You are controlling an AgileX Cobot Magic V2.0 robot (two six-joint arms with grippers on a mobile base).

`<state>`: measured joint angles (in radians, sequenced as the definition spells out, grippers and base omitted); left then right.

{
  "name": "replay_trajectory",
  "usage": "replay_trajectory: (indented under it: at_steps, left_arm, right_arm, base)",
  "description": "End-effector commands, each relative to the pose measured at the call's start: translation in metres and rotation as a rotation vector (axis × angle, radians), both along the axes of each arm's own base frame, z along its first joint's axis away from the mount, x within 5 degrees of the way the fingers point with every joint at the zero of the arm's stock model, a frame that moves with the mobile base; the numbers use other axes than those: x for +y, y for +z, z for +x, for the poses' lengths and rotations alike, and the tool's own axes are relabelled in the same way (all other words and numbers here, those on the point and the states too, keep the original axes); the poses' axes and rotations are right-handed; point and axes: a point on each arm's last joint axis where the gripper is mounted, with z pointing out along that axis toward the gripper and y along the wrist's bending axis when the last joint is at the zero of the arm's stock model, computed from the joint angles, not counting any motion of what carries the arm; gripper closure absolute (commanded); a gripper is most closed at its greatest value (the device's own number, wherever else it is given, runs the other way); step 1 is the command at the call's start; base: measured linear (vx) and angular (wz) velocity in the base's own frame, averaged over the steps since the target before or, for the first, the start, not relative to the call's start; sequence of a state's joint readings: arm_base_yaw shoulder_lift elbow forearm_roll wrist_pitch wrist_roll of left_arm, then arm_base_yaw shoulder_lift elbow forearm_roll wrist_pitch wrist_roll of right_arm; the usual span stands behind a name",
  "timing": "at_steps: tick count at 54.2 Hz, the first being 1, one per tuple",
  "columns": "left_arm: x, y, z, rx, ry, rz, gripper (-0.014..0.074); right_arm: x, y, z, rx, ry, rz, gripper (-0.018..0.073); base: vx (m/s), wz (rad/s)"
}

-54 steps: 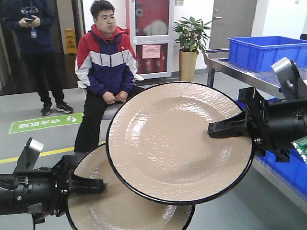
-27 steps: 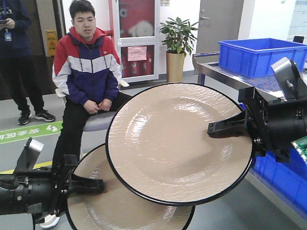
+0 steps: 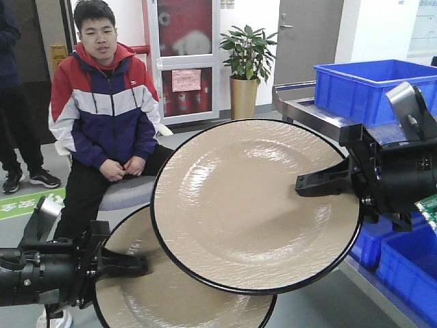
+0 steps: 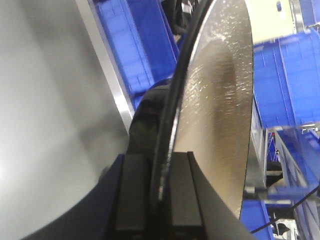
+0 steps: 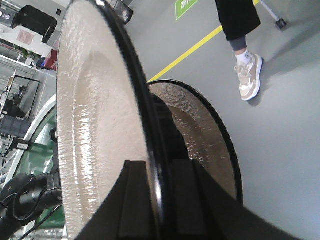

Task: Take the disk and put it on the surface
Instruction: 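Hold both plates while the base drives to the steel counter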

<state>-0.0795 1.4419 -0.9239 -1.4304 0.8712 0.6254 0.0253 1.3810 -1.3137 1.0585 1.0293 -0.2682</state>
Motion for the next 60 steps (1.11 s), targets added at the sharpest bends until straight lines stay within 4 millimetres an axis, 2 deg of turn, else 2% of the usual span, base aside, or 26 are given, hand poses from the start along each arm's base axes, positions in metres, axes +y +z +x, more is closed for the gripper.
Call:
replay_trajectory:
  at_steps: [1, 31, 60]
  left_arm:
    - [-0.0032, 0.0304, -0.0052, -0.053, 0.008, -0.136, 0.0596]
    - [-0.0032, 0.0304, -0.0052, -0.053, 0.008, -0.136, 0.0596]
    - [-0.0031, 0.0304, -0.0051, -0.053, 0.01, -0.135, 0.0595]
  right_arm:
    - [0.001, 0.0316, -0.0082, -0.088, -0.032, 0.124, 0.0564]
    - [0.0008, 0.0317, -0.008, -0.089, -0.035, 0.124, 0.0564]
    - [0.0008, 0.0317, -0.008, -0.089, -0.035, 0.124, 0.0564]
  base:
    - [0.42, -0.03]
    - [0.42, -0.16]
    - [0.37, -0.63]
